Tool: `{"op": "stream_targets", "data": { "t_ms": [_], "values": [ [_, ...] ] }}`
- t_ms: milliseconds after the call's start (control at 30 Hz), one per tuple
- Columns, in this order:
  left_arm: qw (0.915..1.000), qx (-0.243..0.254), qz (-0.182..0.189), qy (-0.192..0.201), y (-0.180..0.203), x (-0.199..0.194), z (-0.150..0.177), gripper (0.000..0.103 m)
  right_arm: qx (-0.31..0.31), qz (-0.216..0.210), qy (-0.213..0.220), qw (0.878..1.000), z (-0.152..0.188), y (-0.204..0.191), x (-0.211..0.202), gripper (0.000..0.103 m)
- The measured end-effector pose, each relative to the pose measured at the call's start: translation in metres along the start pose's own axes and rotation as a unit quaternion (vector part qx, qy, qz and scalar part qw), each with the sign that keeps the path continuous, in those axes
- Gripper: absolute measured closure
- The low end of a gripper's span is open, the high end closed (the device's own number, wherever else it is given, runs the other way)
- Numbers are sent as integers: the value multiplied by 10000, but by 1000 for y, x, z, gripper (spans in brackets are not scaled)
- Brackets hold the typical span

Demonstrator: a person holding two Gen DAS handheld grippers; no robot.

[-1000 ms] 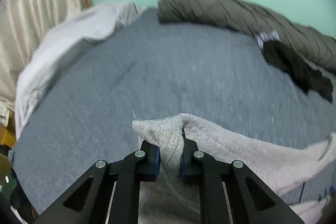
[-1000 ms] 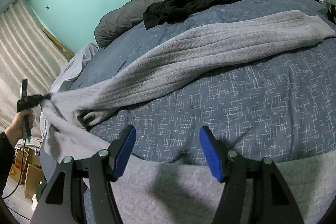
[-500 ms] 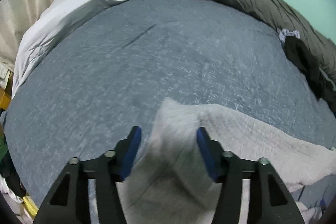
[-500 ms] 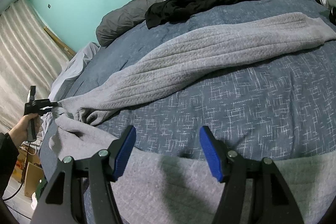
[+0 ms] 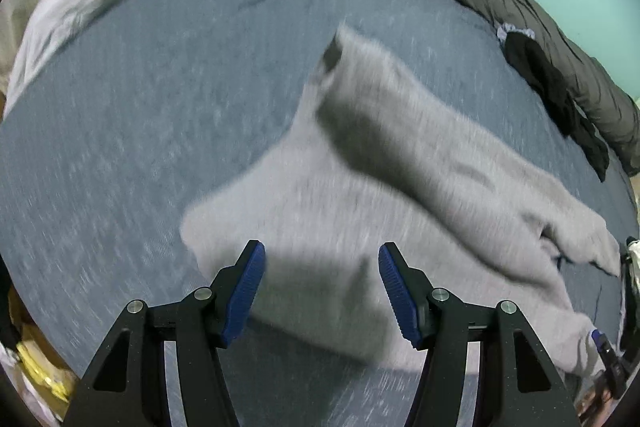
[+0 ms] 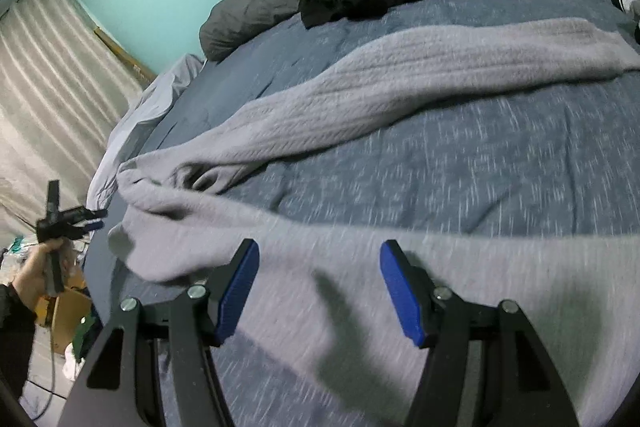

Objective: Fold clothes

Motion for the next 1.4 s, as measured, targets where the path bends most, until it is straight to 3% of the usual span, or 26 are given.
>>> {"op": "stream_targets", "data": {
  "t_ms": [333,367,433,500,533,633,800,867,933,967,1200,1267,1333,1400],
  "values": [
    [9995,-23,312,-27,10,28,37,43,42,374,-163,9992,34,1,-39,39],
    [9995,5,312,-38,10,31,40,47,41,411,-158,9990,36,0,-43,39],
    [9995,74,289,-71,10,37,46,78,26,478,-165,9987,39,-1,-48,39],
    [9994,79,333,-72,8,40,51,93,-9,510,-218,9985,43,-5,-52,39],
    [9992,56,386,-56,6,40,54,99,-23,523,-226,9984,44,-7,-54,39],
    [9987,29,499,-15,2,35,59,103,-34,527,-226,9984,48,-14,-60,39],
    [9984,-78,542,135,-6,13,65,101,-38,511,-209,9985,49,-26,-66,39],
    [9977,-174,658,57,-6,11,68,87,-24,482,-247,9985,49,-32,-63,39],
    [9975,-165,684,17,0,11,70,51,-2,449,-318,9985,51,-38,-58,39],
    [9974,-166,703,33,3,12,69,47,8,432,-354,9984,51,-41,-55,39],
    [9971,-119,745,-70,21,28,68,46,51,411,-658,9970,52,-61,-25,39],
    [9971,-130,738,-93,21,34,68,56,109,404,-730,9965,51,-63,-16,39],
    [9972,-83,733,-106,22,39,66,90,175,419,-787,9959,48,-65,-5,39],
    [9972,-29,746,-102,22,41,64,96,227,444,-806,9955,44,-64,6,39]
  ]
}}
Point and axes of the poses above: each gripper's, at about its wrist camera, not at the fingertips, and x roughly the way its jaws point, y to its right, z to its underside, the point moved 8 cm from there along x, roughly the way its jaws point, and after that the axes turned 11 degrees about x, right-handed, at the moved point
